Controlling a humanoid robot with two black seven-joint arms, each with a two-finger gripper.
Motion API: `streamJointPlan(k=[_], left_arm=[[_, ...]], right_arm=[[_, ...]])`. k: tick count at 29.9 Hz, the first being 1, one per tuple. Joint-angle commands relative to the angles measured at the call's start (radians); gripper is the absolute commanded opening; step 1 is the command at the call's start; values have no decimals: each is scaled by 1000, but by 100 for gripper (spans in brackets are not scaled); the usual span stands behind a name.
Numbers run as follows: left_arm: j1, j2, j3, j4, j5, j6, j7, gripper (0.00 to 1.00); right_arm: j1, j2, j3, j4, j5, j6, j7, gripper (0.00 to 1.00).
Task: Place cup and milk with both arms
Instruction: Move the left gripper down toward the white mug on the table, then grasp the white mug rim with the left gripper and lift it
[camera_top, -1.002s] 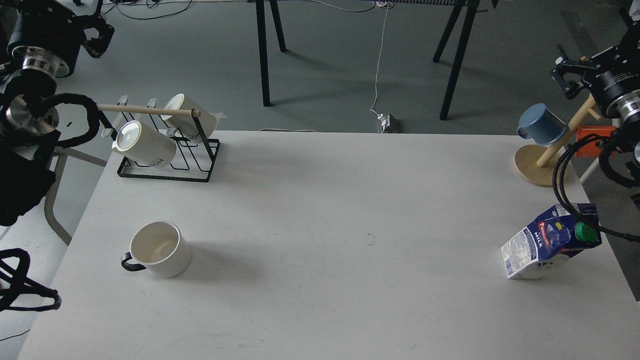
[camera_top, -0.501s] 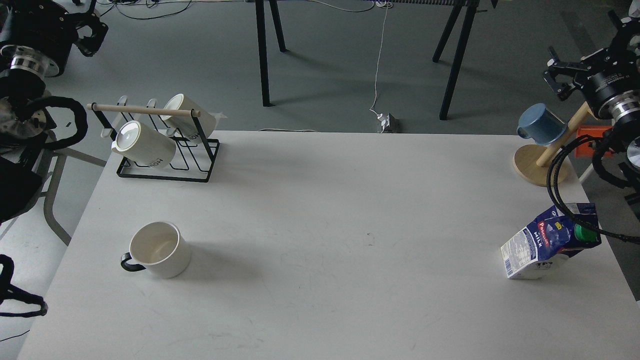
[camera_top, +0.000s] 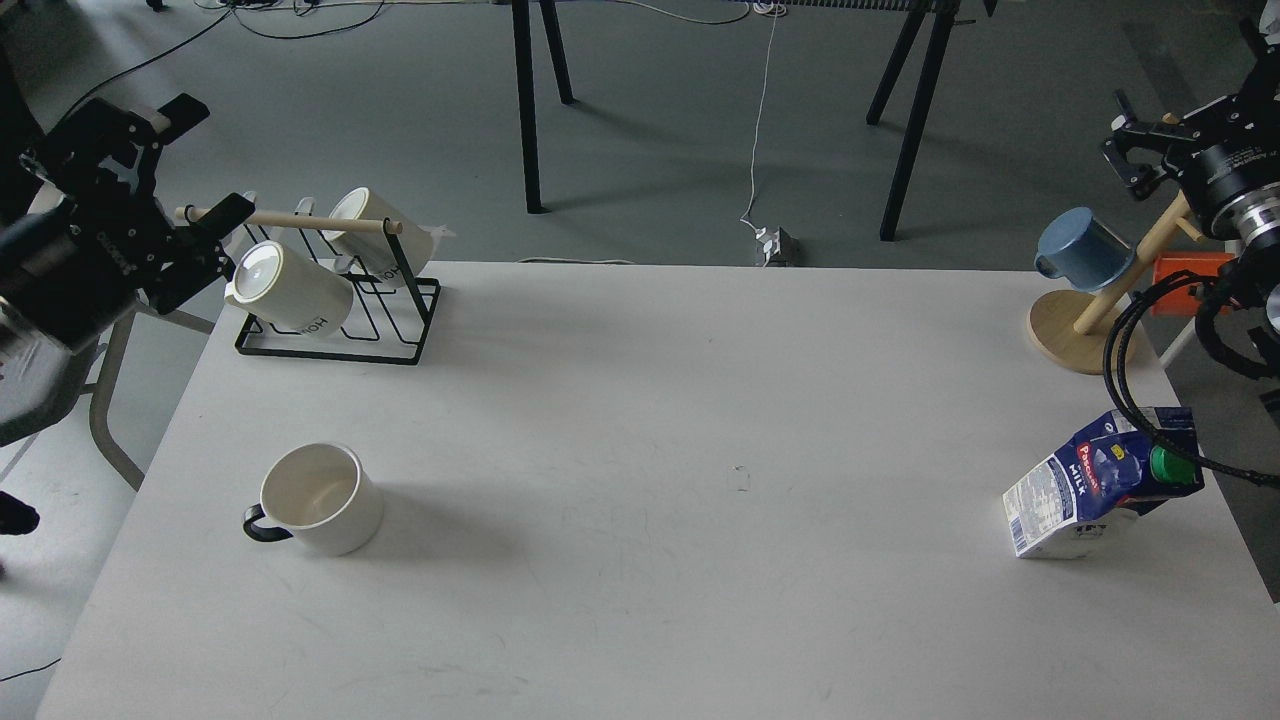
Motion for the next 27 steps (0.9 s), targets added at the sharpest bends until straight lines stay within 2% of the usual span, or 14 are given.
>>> streamJointPlan(k=[1, 9, 13, 17, 21, 22, 25, 27], left_arm=[[89, 54, 9, -74, 221, 131, -59, 99], [166, 59, 41, -83, 718, 322, -62, 98], [170, 54, 88, -33, 997, 436, -48, 94], [172, 16, 108, 90, 1252, 490, -36, 90], [173, -47, 127, 170, 1416, 498, -30, 87], [173, -67, 133, 182, 1458, 498, -19, 87], [167, -141, 136, 230, 1575, 499, 57, 84], [170, -162, 136, 253, 1595, 499, 74, 80]], right_arm=[[-5, -1, 1, 0, 0, 0, 4, 99], [-17, -4, 1, -9, 0, 0, 7, 99], [-20, -3, 0, -8, 0, 0, 7, 99], [-18, -1, 0, -8, 0, 0, 7, 99], [-20, -3, 0, -8, 0, 0, 7, 99], [-20, -1, 0, -8, 0, 0, 9, 99], [-21, -1, 0, -8, 0, 0, 7, 99], [-26, -3, 1, -8, 0, 0, 9, 99]])
